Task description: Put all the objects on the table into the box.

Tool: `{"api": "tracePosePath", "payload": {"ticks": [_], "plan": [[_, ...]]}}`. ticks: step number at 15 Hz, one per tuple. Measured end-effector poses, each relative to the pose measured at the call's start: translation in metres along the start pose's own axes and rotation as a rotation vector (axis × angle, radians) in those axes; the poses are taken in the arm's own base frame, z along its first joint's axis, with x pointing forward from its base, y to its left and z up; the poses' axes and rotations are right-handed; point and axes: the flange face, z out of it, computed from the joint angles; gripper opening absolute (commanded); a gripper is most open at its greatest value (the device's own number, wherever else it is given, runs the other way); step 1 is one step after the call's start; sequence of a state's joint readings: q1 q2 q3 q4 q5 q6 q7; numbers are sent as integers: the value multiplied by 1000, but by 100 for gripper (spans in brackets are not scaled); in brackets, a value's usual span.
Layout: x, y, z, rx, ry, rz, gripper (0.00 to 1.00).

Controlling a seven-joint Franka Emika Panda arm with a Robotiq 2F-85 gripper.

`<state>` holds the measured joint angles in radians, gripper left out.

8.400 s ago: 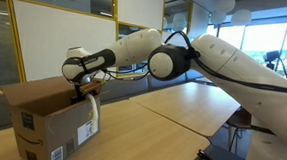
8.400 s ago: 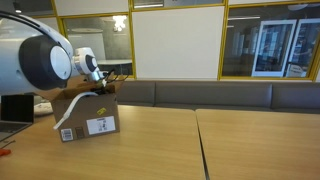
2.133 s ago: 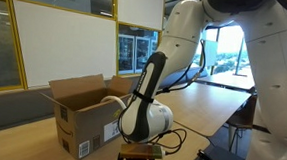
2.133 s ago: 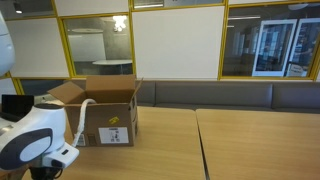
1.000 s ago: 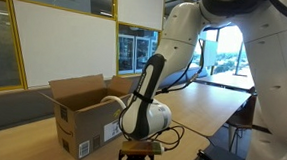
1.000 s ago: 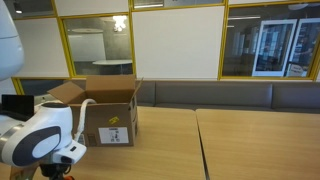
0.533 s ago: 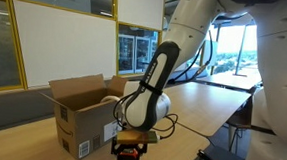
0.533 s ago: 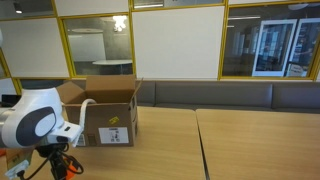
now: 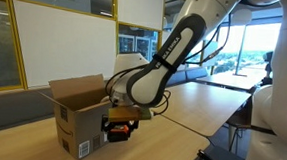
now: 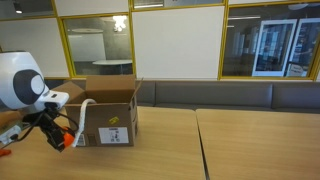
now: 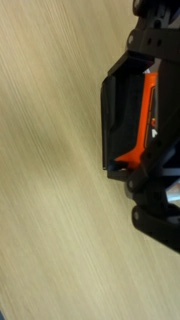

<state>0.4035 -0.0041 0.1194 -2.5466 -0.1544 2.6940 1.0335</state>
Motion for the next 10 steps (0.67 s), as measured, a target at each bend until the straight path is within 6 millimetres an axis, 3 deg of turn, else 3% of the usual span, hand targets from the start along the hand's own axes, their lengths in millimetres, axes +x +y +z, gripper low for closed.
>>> {"api": "tracePosePath", "payload": {"ticks": [5, 10], "plan": [[8, -39, -58, 11, 71, -79, 62], [17, -71, -96, 11, 132, -166, 62]]}}
